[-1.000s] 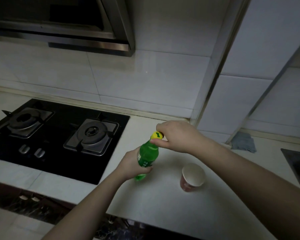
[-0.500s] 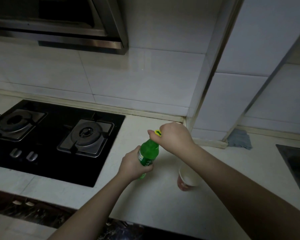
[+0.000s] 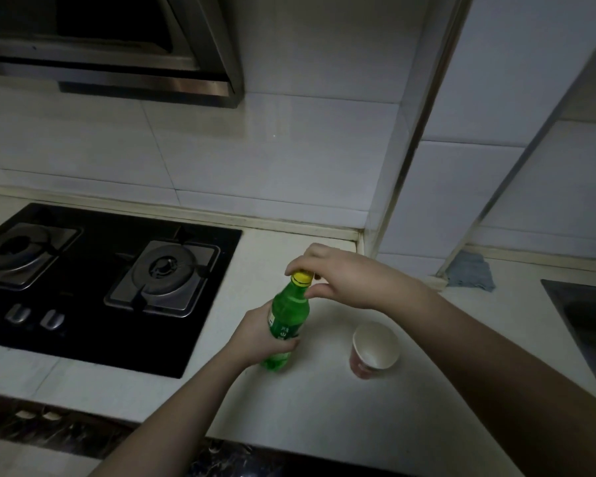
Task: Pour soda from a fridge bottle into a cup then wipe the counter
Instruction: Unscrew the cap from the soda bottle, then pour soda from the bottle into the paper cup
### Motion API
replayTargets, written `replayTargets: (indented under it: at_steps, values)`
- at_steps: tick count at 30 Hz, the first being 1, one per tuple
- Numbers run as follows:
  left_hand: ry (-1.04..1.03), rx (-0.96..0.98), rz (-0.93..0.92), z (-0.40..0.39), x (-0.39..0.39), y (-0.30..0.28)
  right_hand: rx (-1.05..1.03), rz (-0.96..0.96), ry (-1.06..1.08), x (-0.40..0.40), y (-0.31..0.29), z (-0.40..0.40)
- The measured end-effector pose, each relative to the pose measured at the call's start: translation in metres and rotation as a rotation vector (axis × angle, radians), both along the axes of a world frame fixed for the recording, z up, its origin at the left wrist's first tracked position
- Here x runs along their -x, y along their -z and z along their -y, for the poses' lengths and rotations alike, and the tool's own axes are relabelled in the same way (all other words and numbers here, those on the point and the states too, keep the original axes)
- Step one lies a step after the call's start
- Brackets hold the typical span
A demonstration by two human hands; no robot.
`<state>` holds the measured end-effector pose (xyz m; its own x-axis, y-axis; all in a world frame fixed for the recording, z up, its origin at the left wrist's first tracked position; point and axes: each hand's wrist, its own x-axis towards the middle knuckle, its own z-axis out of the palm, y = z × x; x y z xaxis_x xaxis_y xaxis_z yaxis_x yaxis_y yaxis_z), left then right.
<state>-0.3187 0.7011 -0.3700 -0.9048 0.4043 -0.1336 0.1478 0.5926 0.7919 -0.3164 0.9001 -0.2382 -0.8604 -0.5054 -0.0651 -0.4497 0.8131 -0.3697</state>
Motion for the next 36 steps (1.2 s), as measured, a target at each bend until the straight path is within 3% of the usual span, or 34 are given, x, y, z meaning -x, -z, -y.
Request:
replayTargets:
  at_steps: [9, 13, 16, 29, 36]
  values:
    - [-0.013, 0.001, 0.015, -0.002, 0.003, 0.006, 0.115, -0.172, 0.154, -0.003, 0.011, 0.024]
    - [-0.009, 0.024, 0.008, -0.003, 0.002, 0.006, 0.098, -0.184, 0.273, -0.001, 0.014, 0.02]
    - [-0.018, 0.056, -0.003, -0.003, 0.002, 0.007, -0.036, -0.137, 0.399, 0.003, 0.011, 0.01]
    - [0.006, 0.092, 0.005, -0.016, -0.005, 0.014, 0.157, 0.012, 0.182, -0.021, 0.008, -0.026]
    - [0.015, 0.141, -0.003, -0.035, -0.021, 0.016, 0.242, -0.049, 0.211, -0.034, 0.02, -0.05]
